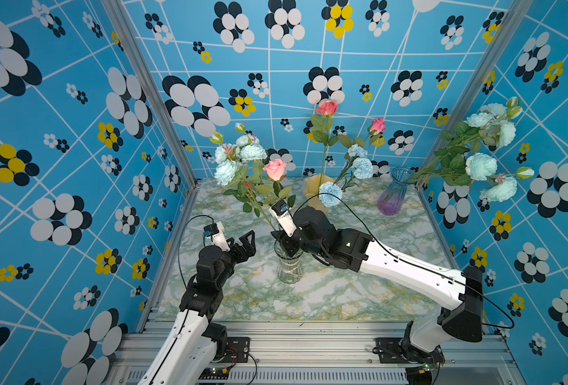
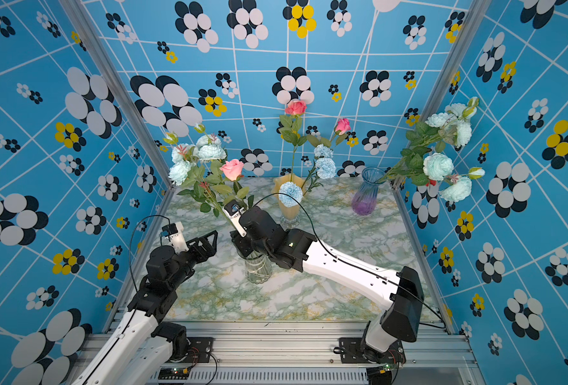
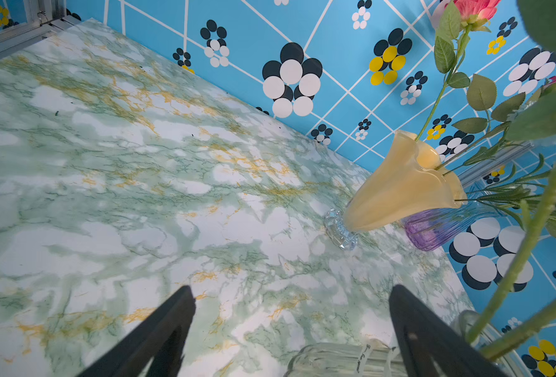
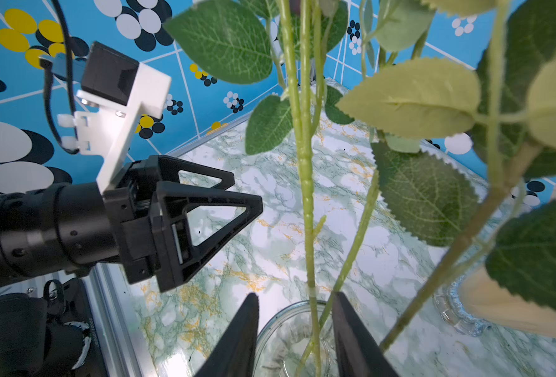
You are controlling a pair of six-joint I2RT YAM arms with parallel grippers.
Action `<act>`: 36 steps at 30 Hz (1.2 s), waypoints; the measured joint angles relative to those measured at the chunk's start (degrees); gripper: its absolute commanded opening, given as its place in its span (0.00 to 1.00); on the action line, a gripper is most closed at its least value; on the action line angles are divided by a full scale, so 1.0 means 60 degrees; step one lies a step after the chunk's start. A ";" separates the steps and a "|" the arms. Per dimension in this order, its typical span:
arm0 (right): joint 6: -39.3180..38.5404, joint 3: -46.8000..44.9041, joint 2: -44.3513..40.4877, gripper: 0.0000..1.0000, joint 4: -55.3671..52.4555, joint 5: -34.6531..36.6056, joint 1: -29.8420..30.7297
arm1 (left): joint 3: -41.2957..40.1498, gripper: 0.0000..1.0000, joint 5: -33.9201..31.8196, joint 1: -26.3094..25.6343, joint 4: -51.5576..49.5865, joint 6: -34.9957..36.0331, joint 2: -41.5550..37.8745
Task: Pick out blue flowers from the vase
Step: Pick up the flower from the vase.
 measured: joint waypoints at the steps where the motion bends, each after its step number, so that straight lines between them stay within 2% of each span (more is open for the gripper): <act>1: -0.0004 0.0000 0.0051 0.40 0.0000 0.0051 0.0000 | 0.0040 0.95 -0.0007 -0.0015 -0.0036 0.0011 0.0025; 13: -0.0040 0.0025 0.0896 0.36 0.0000 0.0361 0.0000 | 0.0240 0.95 -0.0226 -0.0255 -0.0189 0.0215 0.0331; 23: -0.0069 0.0113 0.0958 0.25 0.0007 0.0466 0.0000 | 0.0375 0.95 -0.0306 -0.0382 -0.0240 0.0321 0.0455; 27: -0.0073 0.0113 0.0965 0.25 0.0007 0.0601 0.0000 | 0.0382 0.95 -0.0386 -0.0441 -0.0248 0.0390 0.0455; 30: -0.0073 0.0113 0.0969 0.25 0.0007 0.0641 0.0000 | 0.0386 0.95 -0.0433 -0.0488 -0.0248 0.0397 0.0455; 33: -0.0091 0.0200 0.1042 0.36 -0.0007 0.0685 0.0000 | 0.0386 0.95 -0.0444 -0.0517 -0.0248 0.0423 0.0455; 36: -0.0178 0.0477 0.1228 0.38 0.0069 0.0772 0.0000 | 0.0426 0.95 -0.0503 -0.0579 -0.0284 0.0430 0.0474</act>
